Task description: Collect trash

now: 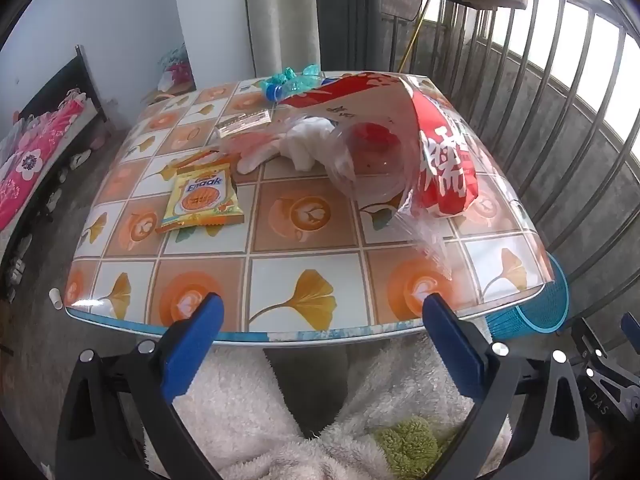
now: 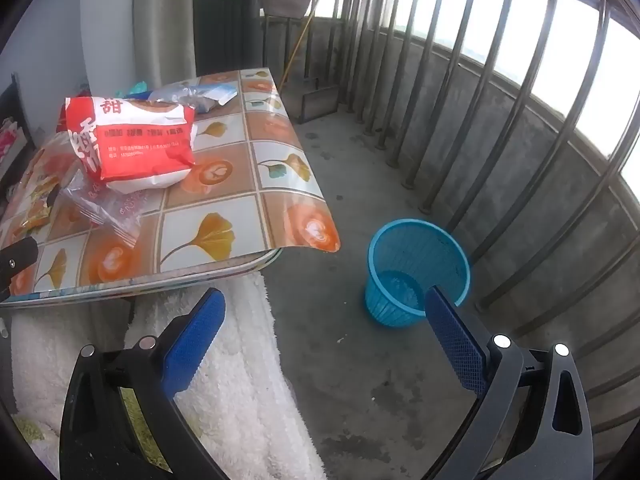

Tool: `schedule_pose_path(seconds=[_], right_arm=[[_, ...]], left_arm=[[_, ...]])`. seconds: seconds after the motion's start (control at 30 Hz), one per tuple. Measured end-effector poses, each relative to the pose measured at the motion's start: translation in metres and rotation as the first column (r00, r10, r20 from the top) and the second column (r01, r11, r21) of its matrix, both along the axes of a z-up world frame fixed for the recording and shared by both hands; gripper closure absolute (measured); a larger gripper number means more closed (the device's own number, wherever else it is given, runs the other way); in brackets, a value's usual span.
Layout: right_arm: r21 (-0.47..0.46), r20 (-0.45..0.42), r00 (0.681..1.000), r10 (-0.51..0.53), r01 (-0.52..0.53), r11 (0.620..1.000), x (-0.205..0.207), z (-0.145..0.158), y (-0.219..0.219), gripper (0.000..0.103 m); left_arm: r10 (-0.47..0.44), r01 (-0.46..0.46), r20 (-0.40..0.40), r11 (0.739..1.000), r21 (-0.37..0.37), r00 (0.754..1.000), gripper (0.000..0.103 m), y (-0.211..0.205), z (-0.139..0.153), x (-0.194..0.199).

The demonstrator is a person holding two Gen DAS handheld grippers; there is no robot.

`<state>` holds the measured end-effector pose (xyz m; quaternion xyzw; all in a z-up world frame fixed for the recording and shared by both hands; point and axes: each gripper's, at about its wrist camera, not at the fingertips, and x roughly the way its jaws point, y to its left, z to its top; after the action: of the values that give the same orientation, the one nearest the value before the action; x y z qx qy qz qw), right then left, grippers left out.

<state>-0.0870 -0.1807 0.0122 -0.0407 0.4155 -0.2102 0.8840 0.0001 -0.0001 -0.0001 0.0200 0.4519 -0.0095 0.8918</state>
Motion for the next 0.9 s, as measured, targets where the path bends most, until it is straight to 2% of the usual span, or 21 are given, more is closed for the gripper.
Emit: schedule_pose_path(seconds=[0.03,0.9], right_arm=[[0.000,0.000,1.000,0.000,0.000,1.000,0.0000,0.0001,-0.0003,0.008],[-0.001,-0.002,1.000,-0.002,0.002,1.000,0.0004,-0.0001,-0.0015,0.008]], left_arm=[[0.000,0.000,0.002,1.000,0.000,1.000,0.006,0.0000,0.0001,-0.0001],[0.005,-0.004,-0.002,1.000,0.008,1.000,0.006,0.0039,0.0000,0.0000]])
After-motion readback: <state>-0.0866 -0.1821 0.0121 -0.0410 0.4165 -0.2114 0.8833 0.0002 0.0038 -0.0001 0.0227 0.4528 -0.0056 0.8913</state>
